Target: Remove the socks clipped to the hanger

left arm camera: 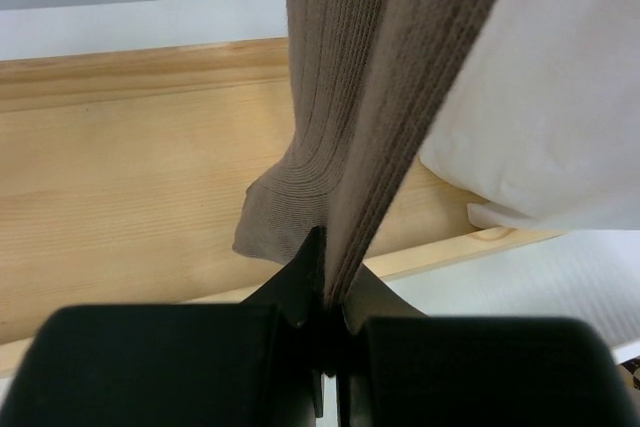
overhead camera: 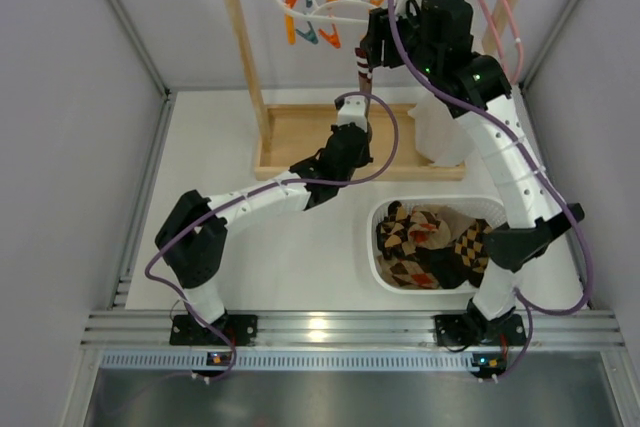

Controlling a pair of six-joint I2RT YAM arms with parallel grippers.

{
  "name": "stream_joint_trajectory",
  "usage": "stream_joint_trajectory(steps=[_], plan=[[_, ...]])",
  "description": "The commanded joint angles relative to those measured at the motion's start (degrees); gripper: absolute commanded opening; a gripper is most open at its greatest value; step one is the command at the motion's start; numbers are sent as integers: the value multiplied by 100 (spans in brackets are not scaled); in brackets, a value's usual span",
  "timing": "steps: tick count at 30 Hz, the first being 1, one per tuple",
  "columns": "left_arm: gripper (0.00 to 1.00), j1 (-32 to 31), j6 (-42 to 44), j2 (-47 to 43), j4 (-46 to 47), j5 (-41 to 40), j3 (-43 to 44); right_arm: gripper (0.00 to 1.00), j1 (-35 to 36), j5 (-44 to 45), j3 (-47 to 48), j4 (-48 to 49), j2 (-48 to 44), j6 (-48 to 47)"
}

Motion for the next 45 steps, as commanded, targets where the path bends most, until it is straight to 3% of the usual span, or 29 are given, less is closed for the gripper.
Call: stream_joint_trajectory(steps=[1,12,16,22,28,45], plan=[[0,41,47,-76,74,164,3,57,-49,-243,261,237,140,-175],[0,67,56,13,74,269,30,49,-101,-191,297,694,369,-254],[0,67,47,4,74,304,30,55,-101,-103,183,721,220,-228],[0,76,30,21,74,348,65,57,-101,55,-449,949,-474,-280],[0,76,-23,21,74,383,74,57,-93,-41,-433,879,-615,-289],[0,76,47,-49,74,366,39,55,48,-428,50,861,-71,-289]])
